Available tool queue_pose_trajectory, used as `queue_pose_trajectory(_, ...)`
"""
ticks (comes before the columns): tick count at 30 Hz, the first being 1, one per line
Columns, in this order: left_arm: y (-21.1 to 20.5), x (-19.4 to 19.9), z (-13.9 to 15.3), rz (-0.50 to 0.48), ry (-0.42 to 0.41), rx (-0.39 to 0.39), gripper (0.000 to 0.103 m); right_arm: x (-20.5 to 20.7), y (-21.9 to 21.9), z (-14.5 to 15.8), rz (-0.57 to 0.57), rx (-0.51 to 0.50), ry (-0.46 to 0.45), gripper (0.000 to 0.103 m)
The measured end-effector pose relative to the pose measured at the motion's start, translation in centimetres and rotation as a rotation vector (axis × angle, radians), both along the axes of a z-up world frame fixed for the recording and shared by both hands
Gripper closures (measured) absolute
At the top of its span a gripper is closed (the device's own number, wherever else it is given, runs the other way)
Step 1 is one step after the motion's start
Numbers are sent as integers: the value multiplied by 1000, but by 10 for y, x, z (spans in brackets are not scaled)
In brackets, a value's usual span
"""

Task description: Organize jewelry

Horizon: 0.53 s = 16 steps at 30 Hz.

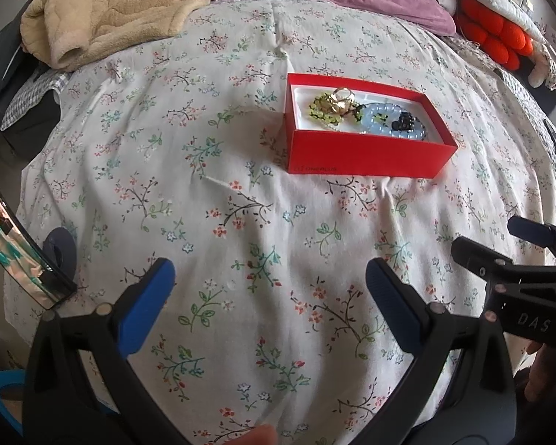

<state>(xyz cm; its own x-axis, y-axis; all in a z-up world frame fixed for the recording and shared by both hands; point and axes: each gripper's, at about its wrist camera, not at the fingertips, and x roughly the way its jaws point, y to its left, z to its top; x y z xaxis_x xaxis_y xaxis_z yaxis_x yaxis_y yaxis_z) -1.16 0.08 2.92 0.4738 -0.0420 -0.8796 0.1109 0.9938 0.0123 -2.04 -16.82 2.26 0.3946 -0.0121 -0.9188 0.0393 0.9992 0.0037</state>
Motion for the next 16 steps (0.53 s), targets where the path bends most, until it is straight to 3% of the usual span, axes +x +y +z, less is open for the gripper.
queue_pose_trajectory(16, 2, 8, -9, 0, 5, -20, 1, 5, -1, -12, -8, 1, -1, 7)
